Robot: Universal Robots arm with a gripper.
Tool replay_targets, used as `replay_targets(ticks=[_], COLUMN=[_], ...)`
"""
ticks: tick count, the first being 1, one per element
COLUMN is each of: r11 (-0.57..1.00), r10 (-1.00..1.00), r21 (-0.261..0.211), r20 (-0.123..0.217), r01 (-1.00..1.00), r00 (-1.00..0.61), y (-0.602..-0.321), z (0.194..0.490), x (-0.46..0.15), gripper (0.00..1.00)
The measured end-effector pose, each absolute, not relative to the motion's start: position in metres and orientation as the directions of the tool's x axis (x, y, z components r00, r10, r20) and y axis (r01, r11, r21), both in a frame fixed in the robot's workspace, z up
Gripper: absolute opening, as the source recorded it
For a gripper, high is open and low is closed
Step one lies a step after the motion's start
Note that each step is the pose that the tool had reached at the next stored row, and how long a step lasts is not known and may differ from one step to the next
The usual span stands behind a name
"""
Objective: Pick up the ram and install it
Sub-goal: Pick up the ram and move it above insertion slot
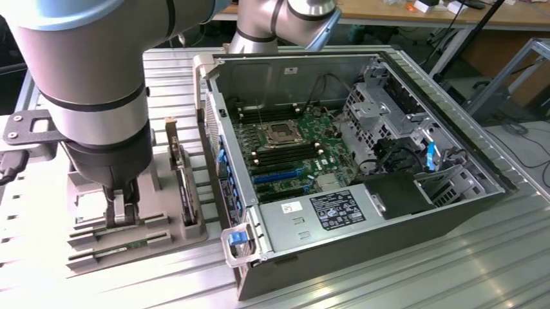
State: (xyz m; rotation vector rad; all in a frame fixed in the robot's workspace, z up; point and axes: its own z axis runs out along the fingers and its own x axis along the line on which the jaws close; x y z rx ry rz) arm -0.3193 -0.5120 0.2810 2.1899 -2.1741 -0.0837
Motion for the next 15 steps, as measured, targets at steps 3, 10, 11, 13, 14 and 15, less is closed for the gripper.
replay_targets(ticks=[3,10,11,13,14,15], r11=[-0.01,-0.01,-0.01,-0.01,-0.01,-0.01], r10=[-1.0,-1.0,-1.0,-1.0,-1.0,-1.0], r21=[0.077,0.077,0.077,0.077,0.077,0.077], r20=[0.0,0.0,0.0,0.0,0.0,0.0], r01=[-0.997,-0.997,-0.997,-0.997,-0.997,-0.997], r00=[0.01,0.01,0.01,0.01,0.01,0.01], y=[-0.519,-0.521,-0.521,-0.523,-0.524,-0.526], z=[0.277,0.25,0.247,0.239,0.234,0.23], x=[-0.32,-0.331,-0.332,-0.332,-0.332,-0.332], gripper=[0.42,0.42,0.42,0.42,0.42,0.42])
